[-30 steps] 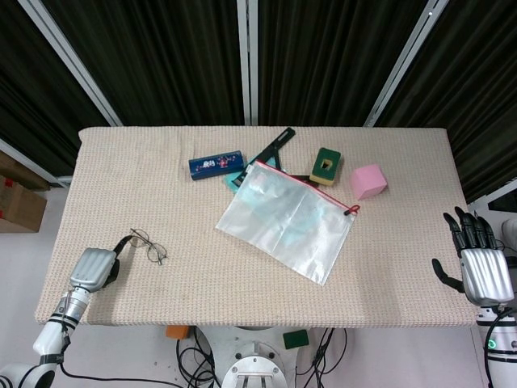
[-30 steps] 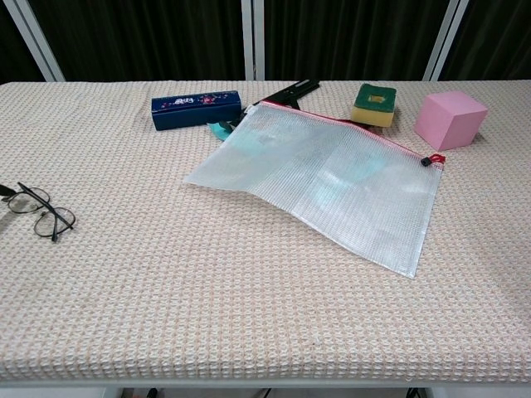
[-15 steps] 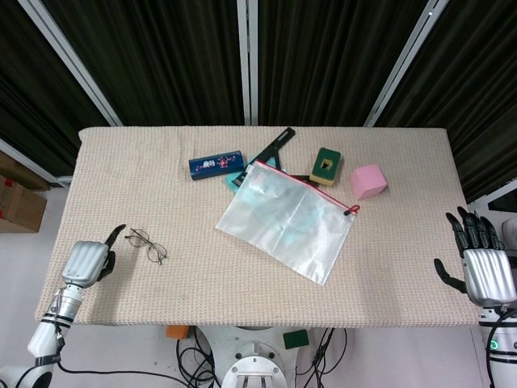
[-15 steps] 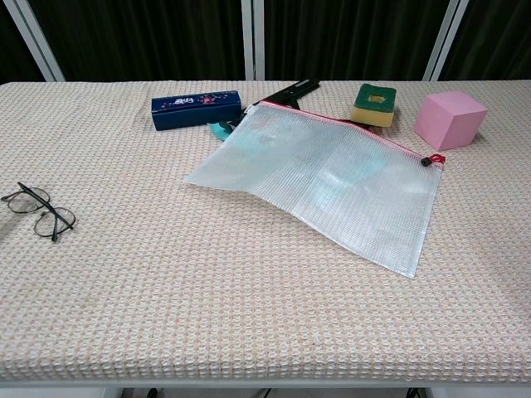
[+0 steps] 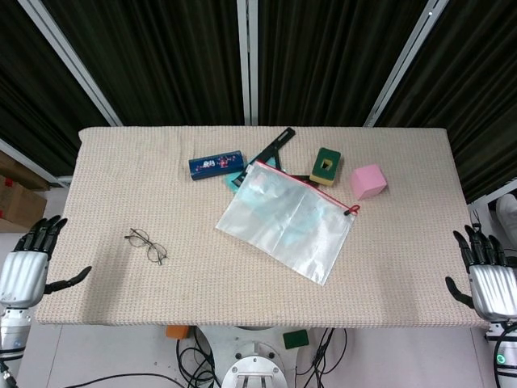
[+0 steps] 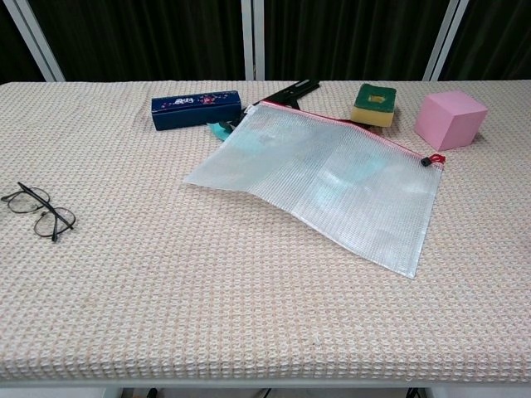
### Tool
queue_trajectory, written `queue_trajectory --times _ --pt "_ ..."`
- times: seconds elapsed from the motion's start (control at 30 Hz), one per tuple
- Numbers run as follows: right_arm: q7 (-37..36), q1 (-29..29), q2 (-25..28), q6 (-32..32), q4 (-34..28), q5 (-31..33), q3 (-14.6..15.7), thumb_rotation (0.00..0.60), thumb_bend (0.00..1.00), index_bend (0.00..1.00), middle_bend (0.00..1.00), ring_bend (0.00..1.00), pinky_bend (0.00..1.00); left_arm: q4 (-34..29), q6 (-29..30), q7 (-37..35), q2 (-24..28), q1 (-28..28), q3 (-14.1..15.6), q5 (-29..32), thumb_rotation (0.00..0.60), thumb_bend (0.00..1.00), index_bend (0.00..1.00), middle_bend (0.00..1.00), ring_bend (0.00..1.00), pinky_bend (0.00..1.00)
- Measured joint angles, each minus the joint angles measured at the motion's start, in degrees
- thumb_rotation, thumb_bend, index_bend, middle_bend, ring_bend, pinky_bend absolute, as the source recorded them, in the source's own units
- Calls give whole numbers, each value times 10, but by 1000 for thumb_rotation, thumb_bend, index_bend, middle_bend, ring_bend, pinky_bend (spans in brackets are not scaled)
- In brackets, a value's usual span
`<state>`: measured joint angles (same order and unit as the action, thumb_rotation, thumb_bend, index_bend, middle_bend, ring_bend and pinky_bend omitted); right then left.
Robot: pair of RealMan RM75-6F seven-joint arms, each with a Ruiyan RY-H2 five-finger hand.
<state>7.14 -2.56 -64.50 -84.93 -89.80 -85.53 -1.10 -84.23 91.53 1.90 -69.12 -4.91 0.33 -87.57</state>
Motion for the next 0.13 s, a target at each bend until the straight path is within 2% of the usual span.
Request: queue_trajectory --times 0.13 --pt "4 5 -11 -5 13 -1 2 600 323 0 0 0 0 -22 -14 11 25 15 20 -5 0 37 78 0 0 162"
